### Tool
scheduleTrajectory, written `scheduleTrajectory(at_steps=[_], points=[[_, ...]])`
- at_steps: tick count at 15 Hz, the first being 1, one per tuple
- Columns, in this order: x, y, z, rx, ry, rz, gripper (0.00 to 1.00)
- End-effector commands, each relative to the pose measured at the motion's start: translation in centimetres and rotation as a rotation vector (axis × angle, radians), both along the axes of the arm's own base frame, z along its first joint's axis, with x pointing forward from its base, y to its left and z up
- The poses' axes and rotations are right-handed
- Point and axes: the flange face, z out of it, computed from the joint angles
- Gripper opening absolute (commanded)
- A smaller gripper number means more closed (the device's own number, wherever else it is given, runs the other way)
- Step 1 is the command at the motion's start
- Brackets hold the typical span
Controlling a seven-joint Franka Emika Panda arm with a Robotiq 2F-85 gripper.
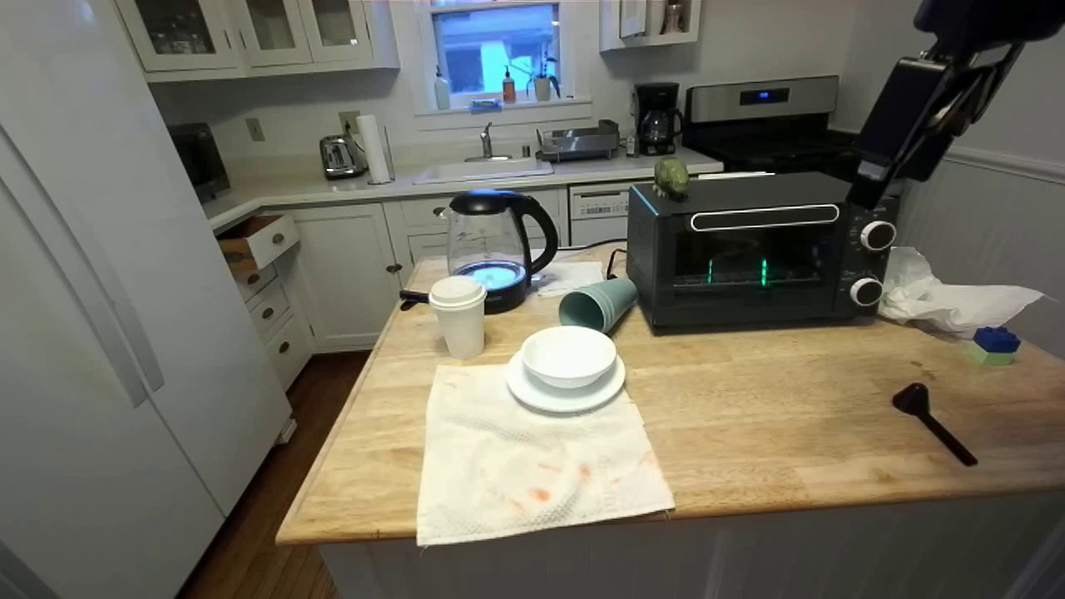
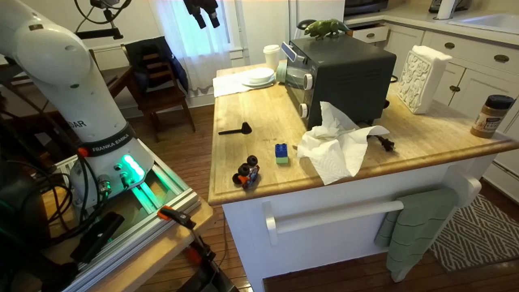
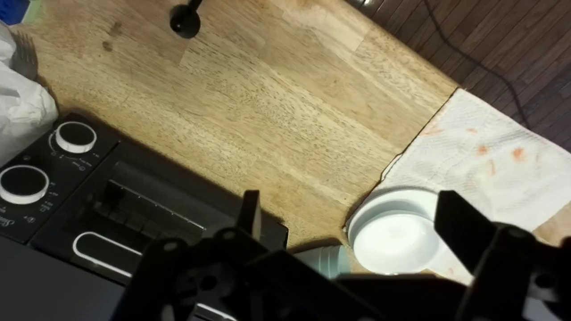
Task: Remove the bowls from the plate
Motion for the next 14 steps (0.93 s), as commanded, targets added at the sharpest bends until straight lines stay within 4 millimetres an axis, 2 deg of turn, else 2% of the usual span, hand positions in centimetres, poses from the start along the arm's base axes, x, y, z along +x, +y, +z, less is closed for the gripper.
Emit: scheduleTrajectory(at_steps=[1, 5, 7, 11, 14], points=[[2.8, 2.3, -1.9, 0.132, 0.121, -0.033, 1.0], [6.0, 5.8, -6.5, 0.253, 0.24, -0.112, 1.0], [7.8, 6.4, -8.5, 0.331, 0.257, -0.181, 1.0], [11.2, 5.4, -12.6, 0.486, 0.22, -0.32, 1.0], [13.5, 3.7, -15.1, 0.581, 0.087, -0.404, 1.0]])
